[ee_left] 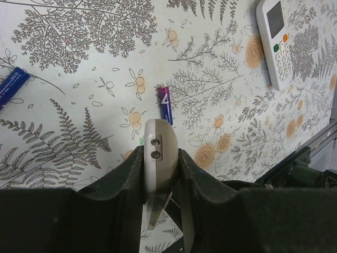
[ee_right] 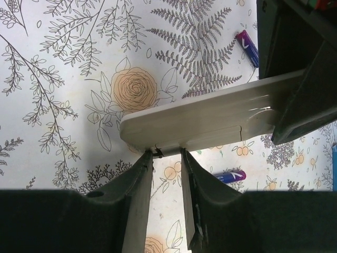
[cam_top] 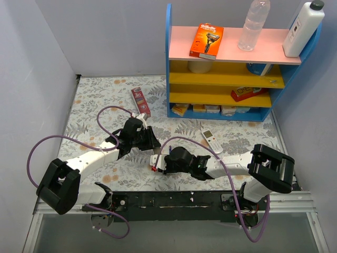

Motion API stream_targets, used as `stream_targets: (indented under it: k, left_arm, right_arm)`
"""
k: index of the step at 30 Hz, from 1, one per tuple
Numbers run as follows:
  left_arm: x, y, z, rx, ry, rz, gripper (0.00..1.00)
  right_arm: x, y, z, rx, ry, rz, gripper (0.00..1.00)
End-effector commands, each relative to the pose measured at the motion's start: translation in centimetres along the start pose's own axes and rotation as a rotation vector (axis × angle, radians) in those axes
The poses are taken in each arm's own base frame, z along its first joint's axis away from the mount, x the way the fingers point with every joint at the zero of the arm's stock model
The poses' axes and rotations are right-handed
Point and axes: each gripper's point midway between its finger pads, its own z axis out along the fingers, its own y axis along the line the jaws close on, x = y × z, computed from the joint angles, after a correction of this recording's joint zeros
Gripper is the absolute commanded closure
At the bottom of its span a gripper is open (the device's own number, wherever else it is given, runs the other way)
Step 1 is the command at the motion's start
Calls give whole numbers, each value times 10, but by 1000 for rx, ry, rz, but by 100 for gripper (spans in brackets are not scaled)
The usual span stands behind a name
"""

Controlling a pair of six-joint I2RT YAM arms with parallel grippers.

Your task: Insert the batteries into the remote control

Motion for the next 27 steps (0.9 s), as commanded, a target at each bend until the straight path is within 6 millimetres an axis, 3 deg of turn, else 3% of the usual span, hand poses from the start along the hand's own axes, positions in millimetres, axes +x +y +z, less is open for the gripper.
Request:
stream_targets:
  k: [1,6,9,17,23,27]
  left_arm:
    - [-14,-51,-17,178,-31,-44,100]
    - [-8,-53,-13,194,7,-95,100]
    - [-4,-55,-12,196,36,-106,100]
    - [2,-50,-7,163,84,-112,100]
    - [3,-44,-5,128,95,-99,100]
    - [3,-40,-5,102,97,-92,100]
  right_arm:
    - [-27,-14,5,44,-88,27,63]
    - [-25,-22,2,120,-130,55,62]
    - [-20,-36,-5,217,-106,34,64]
    - [-41,-69,-28,390,-197,22,70]
    - [-50,-79,-35,436,-225,-7,72]
    - [-45,-82,-34,461,-204,-25,72]
